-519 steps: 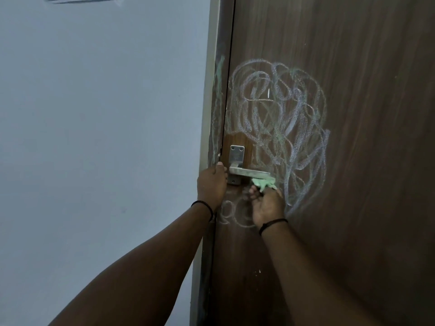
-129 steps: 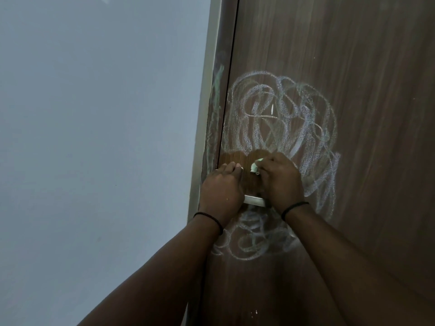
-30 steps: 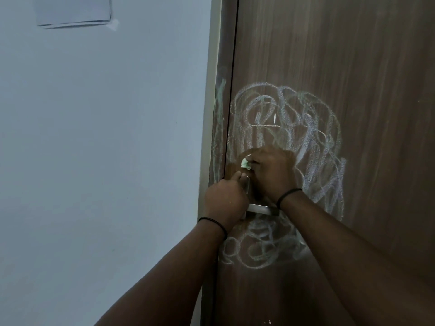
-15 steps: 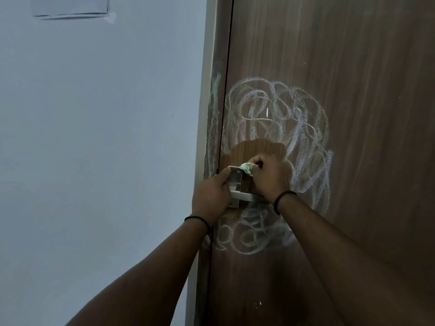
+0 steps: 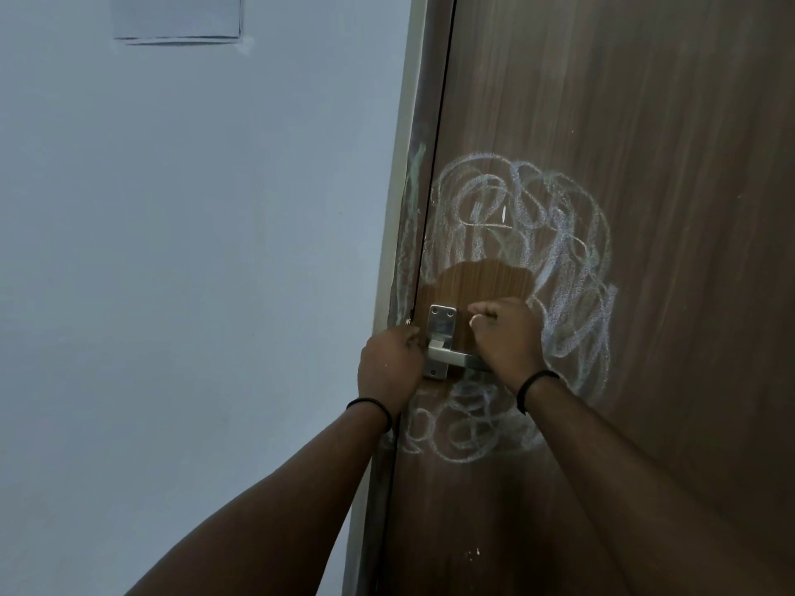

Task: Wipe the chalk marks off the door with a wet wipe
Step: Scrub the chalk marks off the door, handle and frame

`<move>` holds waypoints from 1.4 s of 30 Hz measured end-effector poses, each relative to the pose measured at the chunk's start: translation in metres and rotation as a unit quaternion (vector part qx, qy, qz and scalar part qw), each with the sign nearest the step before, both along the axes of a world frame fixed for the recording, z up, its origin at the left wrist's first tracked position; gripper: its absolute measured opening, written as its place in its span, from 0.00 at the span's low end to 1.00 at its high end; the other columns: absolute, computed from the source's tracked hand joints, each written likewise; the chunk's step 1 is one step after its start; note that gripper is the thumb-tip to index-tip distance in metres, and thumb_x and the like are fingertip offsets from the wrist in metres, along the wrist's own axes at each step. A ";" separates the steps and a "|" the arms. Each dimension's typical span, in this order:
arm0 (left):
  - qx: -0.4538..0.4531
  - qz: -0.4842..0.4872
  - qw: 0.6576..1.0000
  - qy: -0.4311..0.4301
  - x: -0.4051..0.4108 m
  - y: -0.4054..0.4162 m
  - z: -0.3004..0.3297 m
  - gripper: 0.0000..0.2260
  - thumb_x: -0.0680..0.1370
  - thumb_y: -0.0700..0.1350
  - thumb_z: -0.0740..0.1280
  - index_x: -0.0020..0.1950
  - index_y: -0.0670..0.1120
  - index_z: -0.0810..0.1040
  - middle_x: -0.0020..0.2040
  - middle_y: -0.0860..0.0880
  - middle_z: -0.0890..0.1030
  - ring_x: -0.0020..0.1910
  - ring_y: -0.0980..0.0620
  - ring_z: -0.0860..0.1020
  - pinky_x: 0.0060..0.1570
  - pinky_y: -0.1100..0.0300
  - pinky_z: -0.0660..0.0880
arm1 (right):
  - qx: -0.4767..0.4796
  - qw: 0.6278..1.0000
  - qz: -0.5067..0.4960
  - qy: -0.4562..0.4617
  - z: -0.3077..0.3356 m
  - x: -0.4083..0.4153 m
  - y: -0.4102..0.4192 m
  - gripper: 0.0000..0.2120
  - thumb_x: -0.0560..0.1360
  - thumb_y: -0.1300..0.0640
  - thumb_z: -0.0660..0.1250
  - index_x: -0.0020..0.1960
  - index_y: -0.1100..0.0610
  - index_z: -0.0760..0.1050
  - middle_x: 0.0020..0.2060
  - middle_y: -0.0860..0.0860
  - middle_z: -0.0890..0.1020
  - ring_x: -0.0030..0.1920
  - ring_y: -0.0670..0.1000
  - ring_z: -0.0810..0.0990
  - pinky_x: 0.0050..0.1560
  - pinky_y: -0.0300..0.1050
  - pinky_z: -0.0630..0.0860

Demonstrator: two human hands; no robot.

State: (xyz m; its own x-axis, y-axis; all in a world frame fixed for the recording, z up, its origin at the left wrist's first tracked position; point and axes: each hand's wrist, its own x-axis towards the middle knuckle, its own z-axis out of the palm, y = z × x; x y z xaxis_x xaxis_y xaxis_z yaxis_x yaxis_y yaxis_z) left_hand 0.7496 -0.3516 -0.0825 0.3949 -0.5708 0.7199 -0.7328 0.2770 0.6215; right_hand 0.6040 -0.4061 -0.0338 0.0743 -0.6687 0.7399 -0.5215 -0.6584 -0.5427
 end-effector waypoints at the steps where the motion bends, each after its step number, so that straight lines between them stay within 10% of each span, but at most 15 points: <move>1: 0.000 0.001 1.000 -0.002 0.000 0.001 0.001 0.10 0.79 0.41 0.63 0.54 0.44 0.84 0.50 0.45 0.85 0.46 0.48 0.81 0.45 0.66 0.69 | -0.011 1.000 0.009 0.006 0.000 0.002 0.001 0.10 0.76 0.65 0.64 0.52 0.57 0.83 0.50 0.50 0.80 0.50 0.47 0.78 0.42 0.27 0.67; 7: 0.006 0.003 1.000 0.001 0.003 0.000 -0.002 0.10 0.78 0.41 0.63 0.53 0.44 0.84 0.48 0.45 0.85 0.44 0.47 0.82 0.45 0.63 0.75 | -0.117 0.989 0.010 0.090 0.004 0.022 -0.011 0.10 0.73 0.71 0.67 0.50 0.60 0.81 0.47 0.53 0.81 0.47 0.49 0.78 0.41 0.27 0.66; 15: 0.023 0.029 0.999 -0.023 0.006 -0.007 -0.008 0.11 0.79 0.42 0.61 0.49 0.45 0.83 0.43 0.47 0.84 0.39 0.49 0.80 0.42 0.53 0.79 | -0.292 0.874 0.032 0.386 0.021 0.046 -0.026 0.06 0.71 0.69 0.71 0.47 0.64 0.83 0.47 0.58 0.82 0.51 0.58 0.77 0.46 0.48 0.77; 27: 0.008 0.023 1.000 -0.006 -0.002 -0.008 -0.003 0.10 0.78 0.42 0.62 0.49 0.47 0.84 0.44 0.48 0.85 0.41 0.50 0.81 0.44 0.58 0.79 | -0.125 0.966 -0.045 0.224 0.023 -0.003 -0.021 0.08 0.74 0.60 0.68 0.49 0.54 0.86 0.43 0.51 0.86 0.43 0.52 0.82 0.43 0.47 0.80; 34: -0.008 0.030 0.999 -0.037 -0.002 -0.009 0.003 0.11 0.79 0.42 0.61 0.53 0.46 0.83 0.47 0.48 0.84 0.42 0.51 0.80 0.44 0.61 0.78 | -0.245 0.912 -0.011 0.330 0.029 0.015 -0.018 0.09 0.73 0.71 0.65 0.39 0.64 0.82 0.39 0.58 0.82 0.44 0.58 0.78 0.46 0.52 0.74; 38: -0.027 0.004 0.984 -0.175 0.000 -0.013 0.010 0.17 0.77 0.40 0.61 0.65 0.48 0.78 0.64 0.46 0.79 0.60 0.46 0.77 0.57 0.55 0.76 | -0.279 0.939 -0.061 0.192 0.038 0.008 -0.029 0.04 0.76 0.66 0.67 0.47 0.64 0.81 0.47 0.57 0.81 0.49 0.56 0.78 0.48 0.40 0.71; 42: -0.006 0.005 0.953 -0.302 -0.004 -0.028 0.023 0.23 0.78 0.39 0.60 0.74 0.43 0.66 0.75 0.46 0.67 0.75 0.47 0.62 0.74 0.54 0.57 | -0.318 0.912 -0.050 0.254 0.036 0.014 -0.035 0.06 0.77 0.64 0.66 0.49 0.64 0.81 0.47 0.57 0.81 0.50 0.57 0.79 0.49 0.49 0.77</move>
